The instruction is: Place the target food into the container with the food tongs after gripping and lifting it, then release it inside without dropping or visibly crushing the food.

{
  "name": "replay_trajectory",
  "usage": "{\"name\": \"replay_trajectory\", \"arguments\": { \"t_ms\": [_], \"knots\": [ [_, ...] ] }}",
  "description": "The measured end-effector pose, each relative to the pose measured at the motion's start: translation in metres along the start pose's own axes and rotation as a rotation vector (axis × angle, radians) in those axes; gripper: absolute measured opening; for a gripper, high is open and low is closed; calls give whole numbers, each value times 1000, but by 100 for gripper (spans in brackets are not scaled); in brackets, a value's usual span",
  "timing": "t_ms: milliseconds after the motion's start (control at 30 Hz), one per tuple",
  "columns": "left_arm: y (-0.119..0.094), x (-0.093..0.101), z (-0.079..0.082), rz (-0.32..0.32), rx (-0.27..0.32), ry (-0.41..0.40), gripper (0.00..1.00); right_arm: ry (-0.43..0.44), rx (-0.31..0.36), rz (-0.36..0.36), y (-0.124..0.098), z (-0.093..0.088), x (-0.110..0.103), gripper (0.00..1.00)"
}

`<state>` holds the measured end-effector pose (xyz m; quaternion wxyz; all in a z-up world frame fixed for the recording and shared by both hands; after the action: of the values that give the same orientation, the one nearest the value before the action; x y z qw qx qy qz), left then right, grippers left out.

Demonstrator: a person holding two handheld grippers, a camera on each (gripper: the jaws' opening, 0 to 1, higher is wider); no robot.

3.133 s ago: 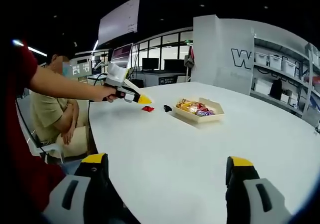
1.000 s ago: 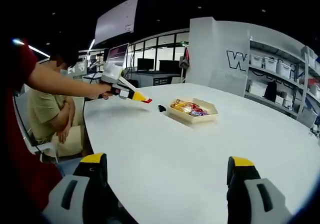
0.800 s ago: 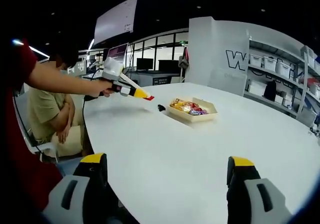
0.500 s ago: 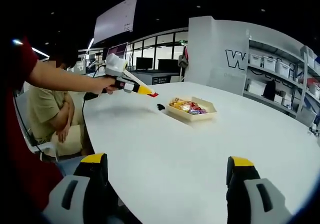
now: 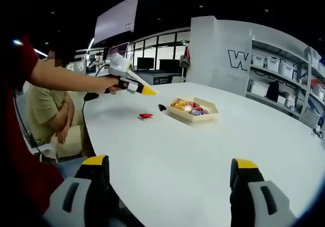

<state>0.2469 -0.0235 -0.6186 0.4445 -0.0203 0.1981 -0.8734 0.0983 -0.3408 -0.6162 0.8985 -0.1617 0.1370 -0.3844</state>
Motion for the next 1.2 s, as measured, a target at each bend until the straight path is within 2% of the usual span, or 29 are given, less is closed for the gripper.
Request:
{"name": "replay_trajectory", "arguments": {
  "t_ms": [67,167,300,500,900,1200],
  "knots": [
    [0,5,-7,5,-11,39,24,2,0,0,0,0,0,99],
    [-3,11,-14,-9,-17,25,24,3,-3,0,0,-1,0,98],
    [-9,15,-14,-18,-14,29,24,1,-4,6,2,-1,-2,98],
    [-16,27,-18,-66,-29,33,25,1,-7,21,5,-2,-7,98],
    [-15,29,-34,-88,-54,23,26,0,1,28,3,-1,-9,99],
    [-13,39,-42,-115,-83,50,26,0,3,27,2,-2,-9,99]
  ]
}}
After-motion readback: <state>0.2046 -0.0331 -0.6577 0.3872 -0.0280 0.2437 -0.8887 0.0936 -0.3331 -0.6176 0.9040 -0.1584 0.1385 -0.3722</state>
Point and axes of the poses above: the point that each gripper's makers call its tool centre point, and the gripper's own axes: y roughly forward along the fingers, x roughly to its right, z roughly out of its top, the point moved 6 cm from there along -y, roughly backward along the fingers, and after that the axes turned 12 degrees about y, right-handed, at the moved point
